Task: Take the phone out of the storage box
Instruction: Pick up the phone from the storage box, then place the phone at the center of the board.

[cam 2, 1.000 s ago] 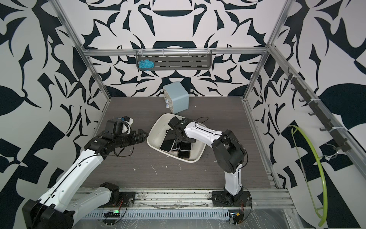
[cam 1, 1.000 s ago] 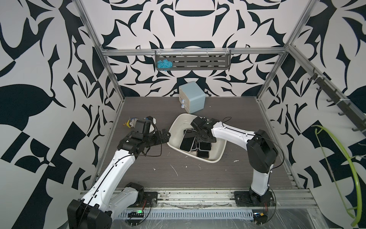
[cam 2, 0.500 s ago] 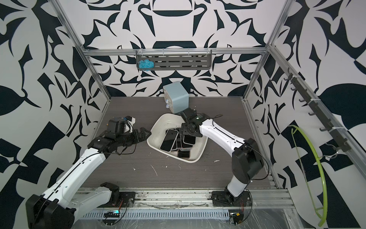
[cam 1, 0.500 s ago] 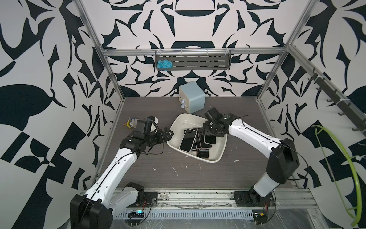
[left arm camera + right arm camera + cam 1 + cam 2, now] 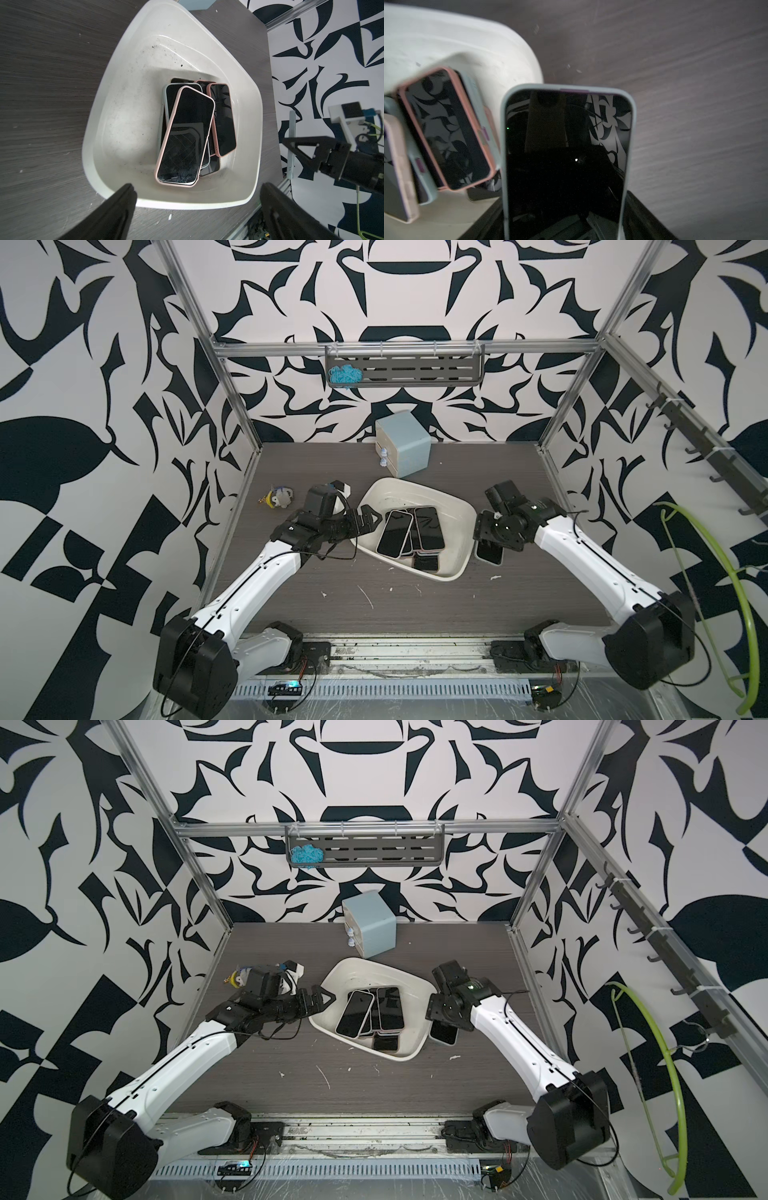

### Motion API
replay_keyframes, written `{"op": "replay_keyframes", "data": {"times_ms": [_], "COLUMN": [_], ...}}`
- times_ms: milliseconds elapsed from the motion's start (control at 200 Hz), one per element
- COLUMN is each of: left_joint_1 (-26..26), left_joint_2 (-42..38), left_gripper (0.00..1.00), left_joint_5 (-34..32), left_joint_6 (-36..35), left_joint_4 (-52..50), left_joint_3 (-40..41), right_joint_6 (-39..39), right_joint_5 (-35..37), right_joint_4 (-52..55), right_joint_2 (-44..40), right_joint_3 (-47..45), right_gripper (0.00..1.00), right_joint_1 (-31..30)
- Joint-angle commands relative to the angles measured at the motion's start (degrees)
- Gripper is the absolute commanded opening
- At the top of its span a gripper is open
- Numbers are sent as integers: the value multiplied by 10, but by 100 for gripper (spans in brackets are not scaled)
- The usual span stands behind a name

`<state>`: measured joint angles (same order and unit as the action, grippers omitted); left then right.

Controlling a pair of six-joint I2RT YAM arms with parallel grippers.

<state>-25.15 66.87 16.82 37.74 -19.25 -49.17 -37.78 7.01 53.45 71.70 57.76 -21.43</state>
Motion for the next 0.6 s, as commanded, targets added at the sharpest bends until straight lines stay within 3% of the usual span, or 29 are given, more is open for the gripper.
{"op": "replay_keyframes", "data": {"times_ms": [0, 335, 595], "left_joint_1": [0, 0, 0], "left_joint_2": [16, 75, 67], "left_gripper": [100, 100, 100], "left_joint_5": [-1, -14, -27], "left_joint_6": [-10, -38, -42], "left_joint_4": [10, -24, -37], "left_joint_3": [-15, -51, -47], "right_joint_6": [-14, -23, 18], "right_joint_5": [27, 42, 31], "right_joint_4": [20, -53, -119], "right_joint_2": [-29, 27, 110], "right_joint_3": [-38, -126, -116], "right_gripper": [61, 63, 63], "right_joint_1": [11, 28, 28]}}
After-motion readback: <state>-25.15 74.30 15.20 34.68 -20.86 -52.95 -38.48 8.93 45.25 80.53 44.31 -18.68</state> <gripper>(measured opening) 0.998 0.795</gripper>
